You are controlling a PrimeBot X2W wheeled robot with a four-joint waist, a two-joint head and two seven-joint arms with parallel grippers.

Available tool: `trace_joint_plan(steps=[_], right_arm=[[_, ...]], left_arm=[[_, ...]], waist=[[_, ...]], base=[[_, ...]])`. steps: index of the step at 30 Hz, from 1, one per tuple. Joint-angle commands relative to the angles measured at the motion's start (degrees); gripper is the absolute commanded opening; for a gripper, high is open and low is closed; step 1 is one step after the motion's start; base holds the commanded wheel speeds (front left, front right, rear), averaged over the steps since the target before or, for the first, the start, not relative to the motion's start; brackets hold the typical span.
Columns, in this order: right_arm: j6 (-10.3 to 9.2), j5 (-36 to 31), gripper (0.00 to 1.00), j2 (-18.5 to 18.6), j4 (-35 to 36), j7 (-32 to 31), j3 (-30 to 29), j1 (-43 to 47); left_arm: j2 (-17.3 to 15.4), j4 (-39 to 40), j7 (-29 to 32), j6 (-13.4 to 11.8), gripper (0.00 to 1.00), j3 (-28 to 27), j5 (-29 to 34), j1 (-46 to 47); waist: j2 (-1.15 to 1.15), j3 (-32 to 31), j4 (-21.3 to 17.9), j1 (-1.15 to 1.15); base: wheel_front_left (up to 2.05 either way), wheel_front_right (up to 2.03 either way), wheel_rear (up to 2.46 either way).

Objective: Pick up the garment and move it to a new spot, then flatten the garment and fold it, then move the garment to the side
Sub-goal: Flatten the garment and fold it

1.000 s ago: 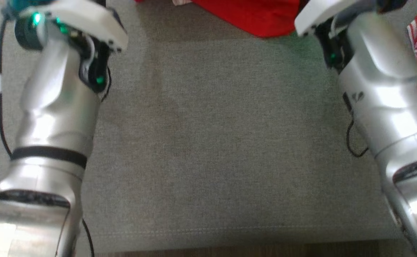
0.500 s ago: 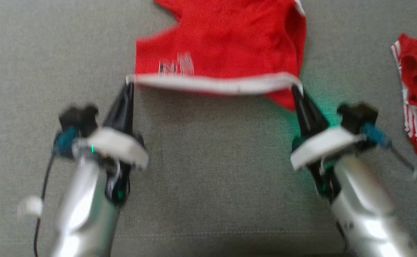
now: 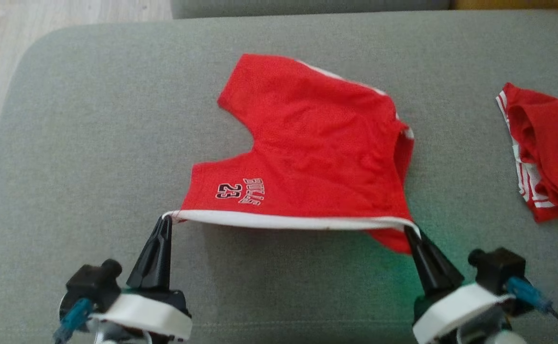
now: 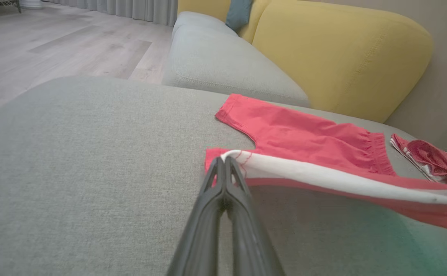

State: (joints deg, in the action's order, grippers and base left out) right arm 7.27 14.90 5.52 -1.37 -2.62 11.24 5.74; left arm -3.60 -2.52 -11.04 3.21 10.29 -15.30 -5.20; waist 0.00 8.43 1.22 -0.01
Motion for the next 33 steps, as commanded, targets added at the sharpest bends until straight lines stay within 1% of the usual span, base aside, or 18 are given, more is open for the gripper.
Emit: trace_joint_plan(steps=[1,4,7,10,14,18,23,26,29,30,31,33], right_arm=[[0.22,-0.6,0.00,-0.3,4.5,-2.0,0.5,0.6],[0.22,-1.0,0.00,-0.9,9.2,-6.3,-0.3,3.5],[0.22,-1.1,0.00,-1.3,11.5,-9.5,-0.6,3.5],[0.22,-1.2,0.00,-1.4,11.7,-12.5,-0.7,1.0],[0.22,-0.9,0.00,-1.1,11.0,-16.4,-0.4,-5.4],[0.22,-0.3,0.00,-0.3,9.0,-20.5,0.7,-13.9],[0.22,0.9,0.00,0.1,3.2,-23.8,0.9,-24.6],[0.22,1.4,0.00,-0.1,-0.9,-24.0,-0.1,-29.5],[0.22,2.2,0.00,-0.4,-4.5,-23.3,-0.6,-33.5],[0.22,2.5,0.00,-0.5,-5.8,-23.1,-0.8,-34.5],[0.22,2.5,0.00,-0.5,-5.8,-23.1,-0.8,-34.5],[0.22,3.3,0.00,-0.7,-8.1,-22.5,-1.1,-36.3]], left_arm=[[-0.9,4.2,0.9,-0.9,0.00,-2.3,-0.5,-0.1],[-1.3,8.3,2.7,-1.5,0.00,-2.3,-0.7,-1.8],[-2.3,9.7,4.1,-1.2,0.00,-2.3,-0.6,-0.8],[-3.5,8.9,5.6,0.1,0.00,-1.8,-0.9,2.8],[-5.2,5.2,7.4,1.9,0.00,-1.2,-1.6,11.3],[-6.7,-0.3,8.9,3.2,0.00,-0.1,-2.9,22.1],[-9.1,-10.1,10.6,4.1,0.00,3.8,-5.5,36.6],[-10.2,-16.8,9.7,4.2,0.00,6.9,-7.2,44.5],[-10.9,-23.5,7.4,4.2,0.00,10.0,-9.2,51.2],[-10.9,-25.7,6.5,4.3,0.00,11.1,-9.9,53.2],[-10.9,-25.7,6.5,4.3,0.00,11.1,-9.9,53.2],[-10.9,-30.3,5.1,4.3,0.00,13.3,-11.1,56.8]], waist=[[0.00,-0.4,0.2,0.01],[0.00,-0.6,0.2,0.01],[0.00,-0.4,-0.3,0.01],[0.00,0.8,-0.8,0.01],[0.00,3.8,-1.7,0.01],[0.00,7.8,-2.2,0.01],[0.00,12.3,-2.7,0.01],[0.00,14.5,-3.4,0.01],[0.00,16.2,-4.6,0.01],[0.00,16.6,-5.0,0.01],[0.00,16.6,-5.0,0.01],[0.00,17.3,-5.8,0.01]], base=[[0.00,0.00,0.00],[0.00,0.00,0.00],[0.00,0.00,0.00],[0.00,0.00,0.00],[0.00,0.00,0.00],[0.00,0.00,0.00],[0.00,0.00,0.00],[0.00,0.00,0.00],[0.00,0.00,0.00],[0.00,0.00,0.00],[0.00,0.00,0.00],[0.00,0.00,0.00]])
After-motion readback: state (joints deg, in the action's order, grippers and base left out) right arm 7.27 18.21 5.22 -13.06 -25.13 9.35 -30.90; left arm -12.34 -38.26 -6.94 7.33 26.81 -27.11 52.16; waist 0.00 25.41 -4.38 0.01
